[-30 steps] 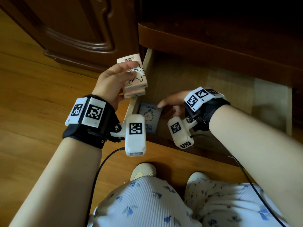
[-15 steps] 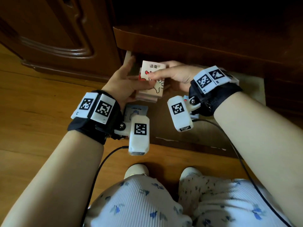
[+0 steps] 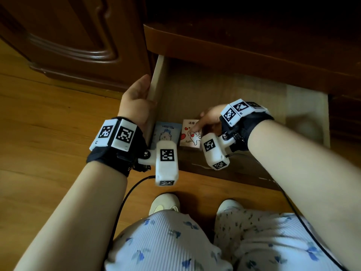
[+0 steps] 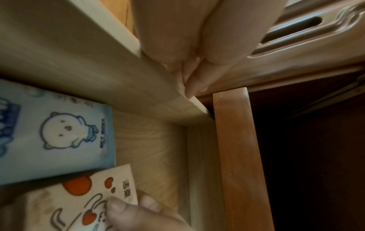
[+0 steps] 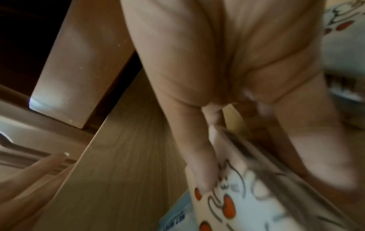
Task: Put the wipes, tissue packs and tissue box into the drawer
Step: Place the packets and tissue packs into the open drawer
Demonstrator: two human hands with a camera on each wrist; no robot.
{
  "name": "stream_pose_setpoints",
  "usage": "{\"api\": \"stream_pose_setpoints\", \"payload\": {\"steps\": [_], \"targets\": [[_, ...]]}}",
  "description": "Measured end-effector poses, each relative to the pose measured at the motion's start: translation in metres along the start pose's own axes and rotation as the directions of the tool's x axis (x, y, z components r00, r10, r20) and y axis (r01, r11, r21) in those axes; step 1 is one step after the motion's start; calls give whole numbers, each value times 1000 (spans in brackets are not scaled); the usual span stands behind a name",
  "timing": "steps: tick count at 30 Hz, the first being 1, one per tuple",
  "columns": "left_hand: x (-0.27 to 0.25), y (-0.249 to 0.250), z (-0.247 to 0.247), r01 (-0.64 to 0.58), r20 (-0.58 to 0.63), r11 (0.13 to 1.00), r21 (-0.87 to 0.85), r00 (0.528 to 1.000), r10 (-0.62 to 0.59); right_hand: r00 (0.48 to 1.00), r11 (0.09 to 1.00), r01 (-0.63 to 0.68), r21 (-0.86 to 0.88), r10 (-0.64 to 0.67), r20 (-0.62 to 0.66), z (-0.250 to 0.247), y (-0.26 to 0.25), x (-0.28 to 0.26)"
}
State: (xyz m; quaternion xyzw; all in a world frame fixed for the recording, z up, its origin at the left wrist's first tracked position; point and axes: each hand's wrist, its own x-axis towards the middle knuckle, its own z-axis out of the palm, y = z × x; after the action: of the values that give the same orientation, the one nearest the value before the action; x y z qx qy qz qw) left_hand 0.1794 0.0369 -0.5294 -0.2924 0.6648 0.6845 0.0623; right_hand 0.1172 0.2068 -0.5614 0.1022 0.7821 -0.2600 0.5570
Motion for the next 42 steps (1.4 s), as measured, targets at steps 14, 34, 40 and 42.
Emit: {"api": "stream_pose_setpoints", "payload": {"steps": [14,34,40,42], "targets": [[13,-7,-2,-6,-3,987,161,1000,7,983,960,45,-277,7,182,8,0,18],[10,-6,8,-10,-54,978,207,998,22,939,990,-59,-130,10,-343,-63,67,-6],[14,-9,5,-14,-47,975,223,999,25,977,949,-55,-311,-13,-212,-50,62,-8],[14,-8,5,-13,-48,972,234,999,25,983,962,-39,-271,-12,-182,-44,61,-8]]}}
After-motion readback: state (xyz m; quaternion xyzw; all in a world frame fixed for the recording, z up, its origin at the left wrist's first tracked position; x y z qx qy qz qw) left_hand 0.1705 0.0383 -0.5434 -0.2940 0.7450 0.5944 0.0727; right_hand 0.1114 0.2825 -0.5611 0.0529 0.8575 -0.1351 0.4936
